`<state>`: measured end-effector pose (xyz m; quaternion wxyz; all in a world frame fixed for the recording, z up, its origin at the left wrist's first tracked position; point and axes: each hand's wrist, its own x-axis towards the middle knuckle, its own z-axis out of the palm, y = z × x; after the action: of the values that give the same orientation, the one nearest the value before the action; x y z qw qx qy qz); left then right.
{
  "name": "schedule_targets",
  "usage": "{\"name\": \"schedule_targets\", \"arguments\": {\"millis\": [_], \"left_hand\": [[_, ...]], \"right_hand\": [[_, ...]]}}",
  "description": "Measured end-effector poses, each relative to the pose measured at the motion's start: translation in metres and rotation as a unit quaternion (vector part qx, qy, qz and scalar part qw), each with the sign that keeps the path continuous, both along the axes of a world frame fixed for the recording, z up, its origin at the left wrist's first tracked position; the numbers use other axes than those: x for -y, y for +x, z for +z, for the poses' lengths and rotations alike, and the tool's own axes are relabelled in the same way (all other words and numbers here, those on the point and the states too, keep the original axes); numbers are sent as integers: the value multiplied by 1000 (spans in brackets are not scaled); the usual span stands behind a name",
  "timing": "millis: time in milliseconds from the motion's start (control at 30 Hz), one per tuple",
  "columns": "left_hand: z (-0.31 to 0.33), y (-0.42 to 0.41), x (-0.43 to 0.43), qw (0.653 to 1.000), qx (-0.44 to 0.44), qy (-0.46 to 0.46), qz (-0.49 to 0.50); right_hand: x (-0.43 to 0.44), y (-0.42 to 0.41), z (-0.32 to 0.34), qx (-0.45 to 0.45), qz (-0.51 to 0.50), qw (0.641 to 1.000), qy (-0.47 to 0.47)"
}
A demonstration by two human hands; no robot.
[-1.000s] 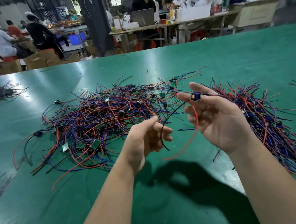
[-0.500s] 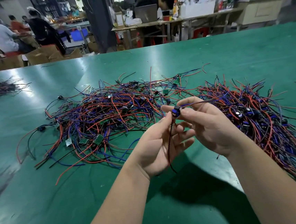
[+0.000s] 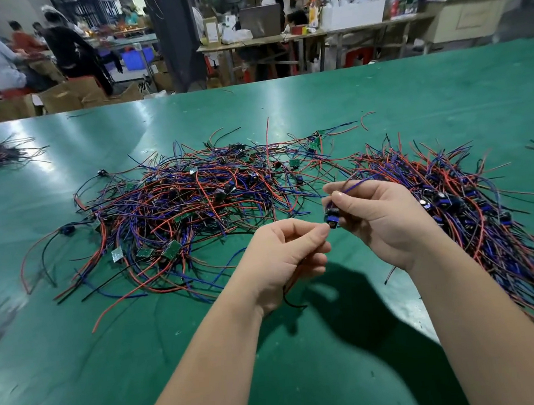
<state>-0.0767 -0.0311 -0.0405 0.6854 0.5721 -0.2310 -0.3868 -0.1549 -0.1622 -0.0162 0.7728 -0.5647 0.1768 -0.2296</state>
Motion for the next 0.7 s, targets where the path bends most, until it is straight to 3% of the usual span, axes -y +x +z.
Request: {"name": "schedule_targets", "arguments": {"millis": [200,400,533,700], "left_hand": [[5,-8,4,999,12,18,23],[1,-8,6,990,72,10,121],[6,-5,2,995,34,-18,88],[4,-9,4,996,49,-9,80]], "right_hand": [[2,1,0,-9,3,1000,-7],[-9,9,-5,-20,-10,999,-22],[-7,8,-4,-1,17,997,80],[-7,10,-11,-56,27,996,60]]}}
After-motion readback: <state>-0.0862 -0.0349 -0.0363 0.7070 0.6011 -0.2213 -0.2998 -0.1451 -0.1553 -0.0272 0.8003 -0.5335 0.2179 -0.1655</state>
